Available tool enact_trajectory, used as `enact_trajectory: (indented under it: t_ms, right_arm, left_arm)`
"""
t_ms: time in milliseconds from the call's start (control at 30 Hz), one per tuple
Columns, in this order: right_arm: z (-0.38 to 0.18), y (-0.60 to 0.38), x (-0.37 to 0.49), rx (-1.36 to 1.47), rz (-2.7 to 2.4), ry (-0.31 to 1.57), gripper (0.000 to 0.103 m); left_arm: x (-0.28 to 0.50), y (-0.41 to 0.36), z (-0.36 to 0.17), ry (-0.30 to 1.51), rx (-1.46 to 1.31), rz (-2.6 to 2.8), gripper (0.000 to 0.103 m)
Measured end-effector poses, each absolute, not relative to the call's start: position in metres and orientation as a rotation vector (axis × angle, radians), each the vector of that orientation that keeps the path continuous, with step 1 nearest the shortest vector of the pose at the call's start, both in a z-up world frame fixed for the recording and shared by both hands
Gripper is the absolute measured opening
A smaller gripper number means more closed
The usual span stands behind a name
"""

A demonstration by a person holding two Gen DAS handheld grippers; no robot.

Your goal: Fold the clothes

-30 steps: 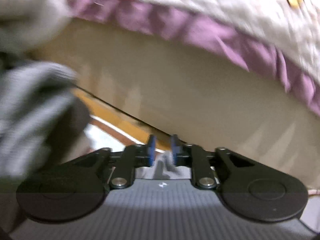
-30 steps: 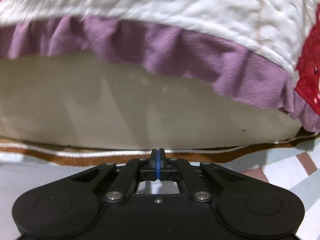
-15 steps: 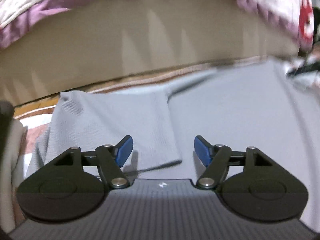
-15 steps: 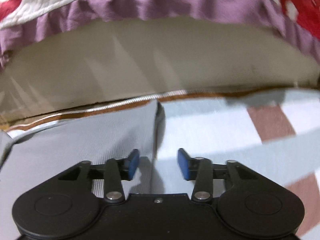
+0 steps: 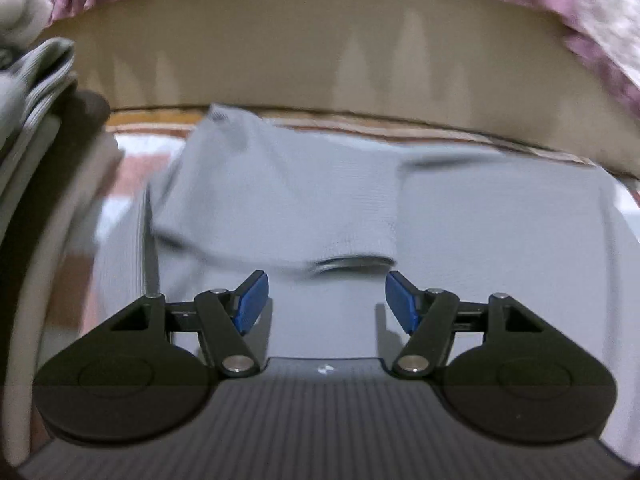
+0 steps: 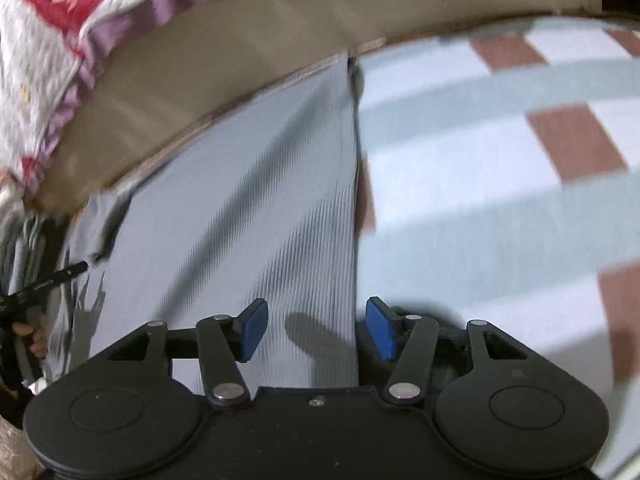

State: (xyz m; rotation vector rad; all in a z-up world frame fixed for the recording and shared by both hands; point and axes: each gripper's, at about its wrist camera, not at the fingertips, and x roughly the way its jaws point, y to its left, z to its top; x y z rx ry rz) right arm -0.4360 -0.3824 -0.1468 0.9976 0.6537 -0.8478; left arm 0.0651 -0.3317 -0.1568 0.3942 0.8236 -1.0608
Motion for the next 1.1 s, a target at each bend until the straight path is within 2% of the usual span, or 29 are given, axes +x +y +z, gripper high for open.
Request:
enact_trajectory:
  t_ms: [167,200,233,267,367,433,500,567,667,767,933,967,1000,1100]
  right_arm:
    - [-0.148,-0.351,-0.409,0.823,-0.837,0.818,0.064]
    - [-0.148,-0.346,-0.403,0.771,-0.832,0.848,0.045]
    - [-0.148,-0.341,-0.396,0.720,-0.826,0.877,0.012]
    - [-0.145,-0.336,-0.394,0.683,-0.839,0.901,0.003]
    - [-0.128,-0.324,-0.394,0.593,-0.906,0.964,0.003]
    - [-0.119,-0.321,-0.398,0.586,-0.932,0.975,0.003]
    - [-0.120,-0.328,-0.410,0.676,-0.957,0.945,0.010]
    - [-0.120,-0.326,-0.420,0.737,-1.012,0.912,0.027]
    - [-0.126,-0.321,-0.444,0.999,-0.896,0.861,0.056]
    - [-0.137,-0.304,-0.460,1.200,-0.821,0.842,0.058]
    - [-0.147,-0.302,-0.464,1.325,-0.827,0.700,0.062]
    - [-0.147,-0.307,-0.461,1.314,-0.824,0.676,0.047]
    - [-0.148,-0.312,-0.458,1.303,-0.821,0.651,0.004]
    - [-0.131,-0.325,-0.443,1.223,-0.787,0.631,0.006]
  left_arm:
    - [0.026,-0.312,-0.159,0.847,0.447,-1.093,0.064]
    - [0.020,-0.310,-0.157,0.837,0.450,-1.106,0.064]
    - [0.012,-0.306,-0.154,0.826,0.452,-1.125,0.064]
    - [0.005,-0.302,-0.151,0.815,0.454,-1.143,0.064]
    - [-0.017,-0.290,-0.142,0.781,0.459,-1.198,0.064]
    - [-0.031,-0.284,-0.135,0.743,0.461,-1.257,0.064]
    - [-0.047,-0.282,-0.131,0.716,0.469,-1.357,0.064]
    - [-0.058,-0.282,-0.129,0.723,0.475,-1.457,0.064]
    - [-0.067,-0.277,-0.131,0.779,0.427,-1.583,0.065]
    - [-0.071,-0.277,-0.139,0.806,0.418,-1.616,0.065]
    - [-0.074,-0.278,-0.141,0.781,0.399,-1.612,0.065]
    - [-0.075,-0.278,-0.139,0.772,0.384,-1.620,0.065]
    - [-0.076,-0.278,-0.137,0.763,0.368,-1.627,0.065]
    - [-0.079,-0.279,-0.130,0.735,0.321,-1.649,0.065]
